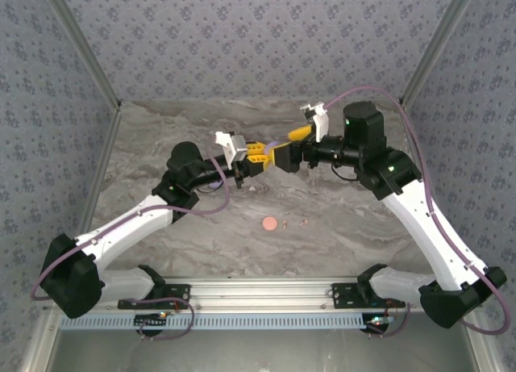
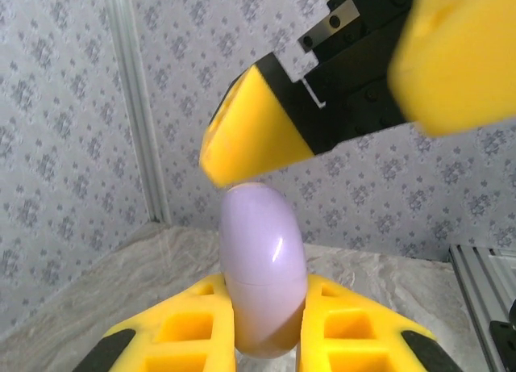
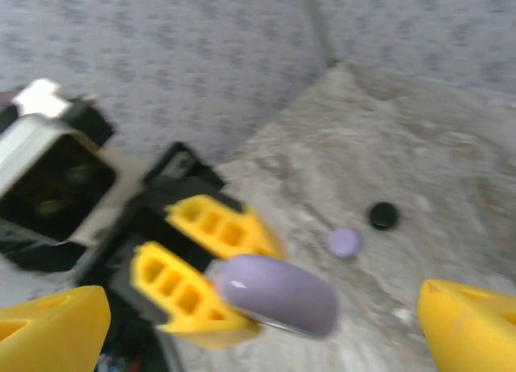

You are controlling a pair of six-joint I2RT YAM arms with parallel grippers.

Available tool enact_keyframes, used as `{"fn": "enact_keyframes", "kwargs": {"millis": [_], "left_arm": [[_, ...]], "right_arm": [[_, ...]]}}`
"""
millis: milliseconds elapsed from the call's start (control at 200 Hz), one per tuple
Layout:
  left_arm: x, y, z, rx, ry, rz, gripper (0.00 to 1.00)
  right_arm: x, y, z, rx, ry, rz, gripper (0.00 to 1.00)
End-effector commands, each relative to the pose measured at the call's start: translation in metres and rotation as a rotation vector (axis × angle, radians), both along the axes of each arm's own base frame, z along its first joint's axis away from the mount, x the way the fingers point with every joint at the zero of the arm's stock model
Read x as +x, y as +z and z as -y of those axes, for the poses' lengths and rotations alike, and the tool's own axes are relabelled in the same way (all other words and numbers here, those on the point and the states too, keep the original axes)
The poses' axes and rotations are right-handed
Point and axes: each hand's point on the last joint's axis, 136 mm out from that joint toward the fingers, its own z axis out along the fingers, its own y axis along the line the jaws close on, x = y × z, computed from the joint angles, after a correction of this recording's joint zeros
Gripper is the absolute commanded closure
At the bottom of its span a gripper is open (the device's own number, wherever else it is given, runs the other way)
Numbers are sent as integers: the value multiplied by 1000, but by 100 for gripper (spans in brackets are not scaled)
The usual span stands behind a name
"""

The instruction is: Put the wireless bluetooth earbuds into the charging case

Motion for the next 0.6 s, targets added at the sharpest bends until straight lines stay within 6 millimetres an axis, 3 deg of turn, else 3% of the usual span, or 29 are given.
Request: {"fn": "enact_keyframes", "kwargs": {"millis": [0,90,200,215,420,595], "left_arm": [[12,-19,-17,27,81,-131,100],[28,-51,-33,47,145,-322,100],[44,-96,-57,69,230,-558,100],[46,-103,-61,74,241,-592,100],[54,-188,-108,134,380,-1025,100],[63,-223,-109,178,401,-1157,100]], "right_arm": [[29,-12,58,-149,-338,62,0],[42,-39,95,-239,-531,40,0],[43,-61,121,-226,-643,-8,0],[42,-73,123,-233,-652,-28,0],[38,-109,139,-114,-673,-118,0],[38,-124,141,-122,-677,-165,0]]}}
